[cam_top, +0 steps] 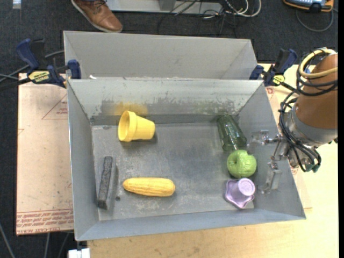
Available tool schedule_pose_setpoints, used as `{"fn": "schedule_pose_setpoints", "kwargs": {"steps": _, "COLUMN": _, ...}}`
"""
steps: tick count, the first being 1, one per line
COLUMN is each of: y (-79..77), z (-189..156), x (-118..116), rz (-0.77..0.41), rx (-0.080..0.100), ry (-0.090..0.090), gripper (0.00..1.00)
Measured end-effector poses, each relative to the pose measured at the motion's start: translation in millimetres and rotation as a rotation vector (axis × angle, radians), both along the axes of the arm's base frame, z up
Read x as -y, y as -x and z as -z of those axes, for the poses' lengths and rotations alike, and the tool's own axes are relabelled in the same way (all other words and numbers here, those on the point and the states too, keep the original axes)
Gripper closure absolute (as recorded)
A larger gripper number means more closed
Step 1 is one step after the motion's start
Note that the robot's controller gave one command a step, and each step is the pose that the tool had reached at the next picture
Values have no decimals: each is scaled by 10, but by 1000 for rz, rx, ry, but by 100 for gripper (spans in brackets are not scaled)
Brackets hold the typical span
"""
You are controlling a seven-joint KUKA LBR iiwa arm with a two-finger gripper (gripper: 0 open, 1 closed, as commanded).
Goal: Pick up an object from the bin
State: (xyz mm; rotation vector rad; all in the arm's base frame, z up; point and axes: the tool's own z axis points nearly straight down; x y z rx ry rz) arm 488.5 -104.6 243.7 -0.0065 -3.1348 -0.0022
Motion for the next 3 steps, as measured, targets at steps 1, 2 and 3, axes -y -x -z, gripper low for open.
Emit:
{"fn": "schedule_pose_setpoints", "kwargs": {"steps": 1, "y": -16, "z": -40, "x": -5, "rz": -4, "rx": 8, "ry": 2, "gripper": 0}}
{"fn": "schedule_pose_setpoints", "kwargs": {"steps": 2, "y": 11, "z": 612, "x": 89, "rz": -65, "rx": 11, "ry": 2, "gripper": 0}}
{"fn": "schedule_pose_setpoints", "kwargs": {"steps": 3, "y": 57, "z": 877, "x": 306, "rz": -225, "rx": 4, "ry": -2, "gripper": 0}}
